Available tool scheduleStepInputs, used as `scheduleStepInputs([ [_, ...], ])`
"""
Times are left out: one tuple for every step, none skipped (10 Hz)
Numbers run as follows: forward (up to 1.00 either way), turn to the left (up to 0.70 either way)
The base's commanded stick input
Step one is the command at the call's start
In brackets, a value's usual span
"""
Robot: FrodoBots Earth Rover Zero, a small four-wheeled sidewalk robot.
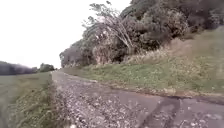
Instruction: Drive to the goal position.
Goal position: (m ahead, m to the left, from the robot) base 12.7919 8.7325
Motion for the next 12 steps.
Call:
scheduleStepInputs([
  [0.7, 0.33],
  [0.7, 0.35],
  [0.7, 0.35],
  [0.7, 0.35],
  [0.7, 0.35],
  [0.7, 0.35],
  [0.7, 0.35],
  [0.7, 0.35],
  [0.7, 0.35],
  [0.7, 0.35],
  [0.7, 0.35],
  [0.7, 0.35],
])
